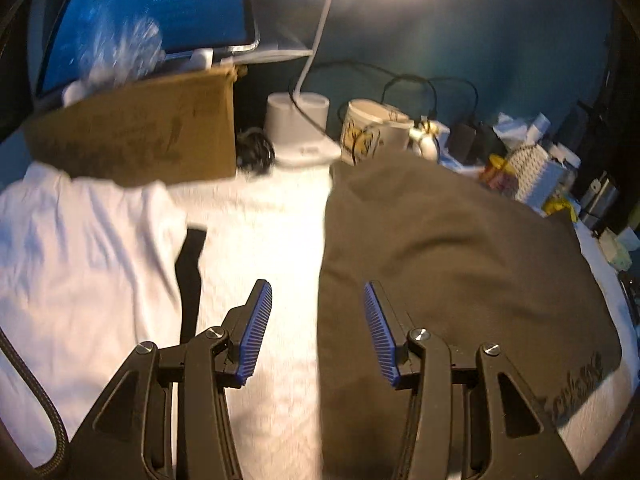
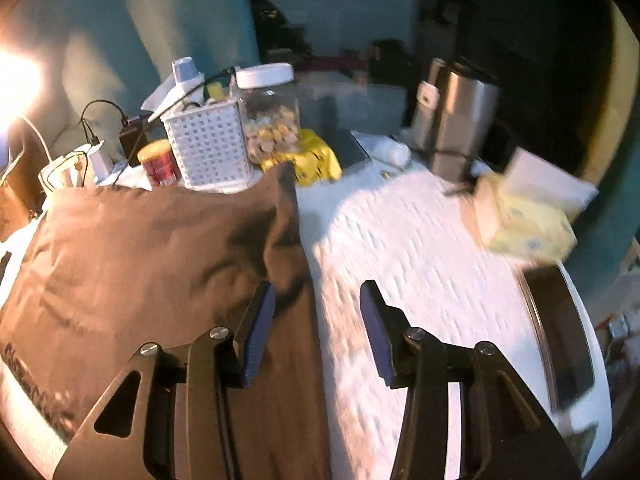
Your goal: Fold small clothes
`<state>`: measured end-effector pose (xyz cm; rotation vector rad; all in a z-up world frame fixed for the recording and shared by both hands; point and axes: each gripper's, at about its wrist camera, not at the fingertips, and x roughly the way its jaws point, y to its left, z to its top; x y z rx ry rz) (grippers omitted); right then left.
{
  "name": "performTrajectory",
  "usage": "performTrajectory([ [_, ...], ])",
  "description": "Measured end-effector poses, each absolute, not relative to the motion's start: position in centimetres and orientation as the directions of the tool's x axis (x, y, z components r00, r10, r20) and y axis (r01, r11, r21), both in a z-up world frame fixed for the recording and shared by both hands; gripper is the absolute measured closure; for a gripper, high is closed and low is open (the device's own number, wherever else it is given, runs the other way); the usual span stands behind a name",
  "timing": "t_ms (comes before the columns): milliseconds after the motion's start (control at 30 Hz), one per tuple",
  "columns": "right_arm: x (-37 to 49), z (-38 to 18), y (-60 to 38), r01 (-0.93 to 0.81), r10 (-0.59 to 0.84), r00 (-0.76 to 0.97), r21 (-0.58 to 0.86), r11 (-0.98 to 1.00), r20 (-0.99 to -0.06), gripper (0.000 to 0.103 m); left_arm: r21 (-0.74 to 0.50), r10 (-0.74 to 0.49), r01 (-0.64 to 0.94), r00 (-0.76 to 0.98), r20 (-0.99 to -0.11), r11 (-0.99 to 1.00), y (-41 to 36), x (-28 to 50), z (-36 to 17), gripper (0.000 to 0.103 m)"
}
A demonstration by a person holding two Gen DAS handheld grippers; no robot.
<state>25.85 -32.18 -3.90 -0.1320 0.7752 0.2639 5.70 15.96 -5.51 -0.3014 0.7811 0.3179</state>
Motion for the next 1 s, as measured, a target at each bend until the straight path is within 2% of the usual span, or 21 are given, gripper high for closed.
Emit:
performTrajectory([
  [367, 19.8, -7.2, -36.5, -0.205, 0.217, 0.611, 0.113, 0.972, -0.761, 0.056, -0.194, 0.103, -0.376, 0.64, -0.761, 0.906, 14.3, 1.8, -7.1, 0.055],
  [400, 19.4, -7.4, -36.7, -0.201, 0.224, 0.603, 0.126, 0.972, -0.765, 0.056, -0.184, 0.106, -0.367, 0.643, -0.759, 0.912, 14.0, 1.6, -7.2, 0.053],
  [433, 18.9, -7.5, -36.8, -0.204, 0.23, 0.603, 0.131, 0.97, -0.764, 0.056, -0.176, 0.11, -0.364, 0.642, -0.759, 0.915, 13.7, 1.4, -7.3, 0.046],
  [500, 18.1, -7.8, -37.0, -0.199, 0.231, 0.607, 0.135, 0.971, -0.761, 0.056, -0.187, 0.096, -0.356, 0.645, -0.758, 0.916, 13.3, 1.3, -7.6, 0.043],
  [933, 16.7, -9.3, -35.7, -0.176, 0.294, 0.6, 0.236, 0.956, -0.744, 0.056, -0.169, 0.086, -0.335, 0.627, -0.774, 0.927, 12.4, 1.9, -9.2, 0.044],
  [967, 16.7, -9.3, -35.3, -0.176, 0.307, 0.608, 0.253, 0.951, -0.732, 0.056, -0.188, 0.069, -0.329, 0.633, -0.771, 0.925, 12.3, 1.8, -9.2, 0.044],
  [1000, 16.7, -9.4, -34.9, -0.18, 0.317, 0.613, 0.262, 0.948, -0.724, 0.056, -0.197, 0.06, -0.324, 0.637, -0.768, 0.925, 12.2, 1.8, -9.2, 0.051],
])
